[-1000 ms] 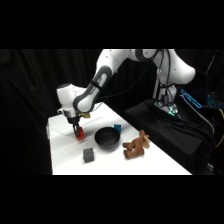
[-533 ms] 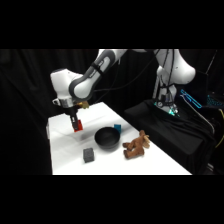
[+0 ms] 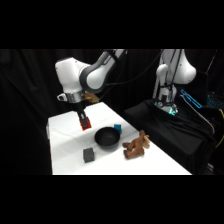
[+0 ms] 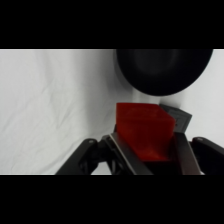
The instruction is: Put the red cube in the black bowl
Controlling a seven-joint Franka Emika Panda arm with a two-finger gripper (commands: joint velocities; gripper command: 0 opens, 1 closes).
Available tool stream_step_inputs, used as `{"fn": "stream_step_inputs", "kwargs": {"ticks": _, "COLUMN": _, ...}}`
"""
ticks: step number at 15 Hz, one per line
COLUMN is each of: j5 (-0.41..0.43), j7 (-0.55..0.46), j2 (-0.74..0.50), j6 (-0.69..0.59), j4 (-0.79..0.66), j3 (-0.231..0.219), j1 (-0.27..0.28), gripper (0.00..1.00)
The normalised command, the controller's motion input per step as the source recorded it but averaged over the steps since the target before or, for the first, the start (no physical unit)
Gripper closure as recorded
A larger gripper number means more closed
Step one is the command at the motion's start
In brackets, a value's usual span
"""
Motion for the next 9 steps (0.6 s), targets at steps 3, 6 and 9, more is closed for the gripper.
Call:
{"fn": "stream_step_inputs", "kwargs": {"ticks": 3, "j5": -0.072, "j7": 0.01, "j2": -0.55, "j6": 0.16, "j4": -0.66, "j3": 0.02, "j1": 0.111, "gripper": 0.74}}
{"fn": "stream_step_inputs", "kwargs": {"ticks": 6, "j5": -0.037, "j7": 0.01, "j2": -0.43, "j6": 0.24, "j4": -0.61, "j3": 0.032, "j1": 0.074, "gripper": 0.74}}
{"fn": "stream_step_inputs", "kwargs": {"ticks": 9, "j5": 0.01, "j7": -0.02, "j2": -0.32, "j6": 0.36, "j4": -0.55, "j3": 0.043, "j1": 0.049, "gripper": 0.74}}
